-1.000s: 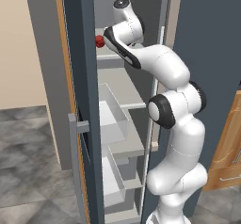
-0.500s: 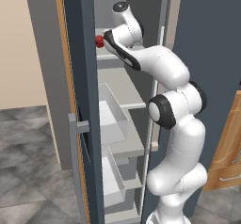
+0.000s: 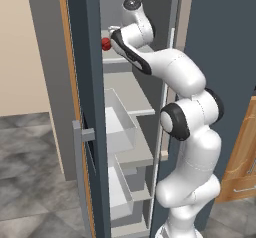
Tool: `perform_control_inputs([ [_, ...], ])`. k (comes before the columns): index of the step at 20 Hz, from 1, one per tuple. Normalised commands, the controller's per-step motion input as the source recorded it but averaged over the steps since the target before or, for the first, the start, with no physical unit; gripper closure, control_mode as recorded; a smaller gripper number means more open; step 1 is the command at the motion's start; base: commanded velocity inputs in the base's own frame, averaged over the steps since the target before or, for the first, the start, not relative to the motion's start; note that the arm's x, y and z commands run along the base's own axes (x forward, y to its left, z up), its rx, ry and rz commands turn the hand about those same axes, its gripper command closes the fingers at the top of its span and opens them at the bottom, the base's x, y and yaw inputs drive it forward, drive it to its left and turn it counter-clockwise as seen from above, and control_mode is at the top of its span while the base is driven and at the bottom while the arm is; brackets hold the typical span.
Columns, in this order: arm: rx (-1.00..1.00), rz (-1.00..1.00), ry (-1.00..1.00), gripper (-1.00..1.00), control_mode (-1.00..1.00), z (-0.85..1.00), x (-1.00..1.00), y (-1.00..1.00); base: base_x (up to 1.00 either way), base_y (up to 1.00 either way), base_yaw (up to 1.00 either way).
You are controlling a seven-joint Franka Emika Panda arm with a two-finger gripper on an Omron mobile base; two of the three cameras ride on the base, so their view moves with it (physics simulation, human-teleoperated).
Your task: Take the bell pepper and bell pepper out of the freezer and place them in the tupperware container on the counter. Then put the tupperware containing the vegetables back in the freezer.
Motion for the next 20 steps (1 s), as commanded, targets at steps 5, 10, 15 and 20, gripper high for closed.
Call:
perform_control_inputs([
  [5,0.12,0.24,-0.15,1.00,-1.00,0.17,-0.77,-0.13,0.00,0.00,0.00],
  [10,0.02,0.21,-0.11,1.00,-1.00,0.00,-1.00,-0.16,0.00,0.00,0.00],
  [15,0.00,0.17,-0.08,1.00,-1.00,0.12,-1.00,-0.13,0.00,0.00,0.00],
  [20,0.00,0.09,-0.04,1.00,-1.00,0.30,-1.00,-0.17,0.00,0.00,0.00],
])
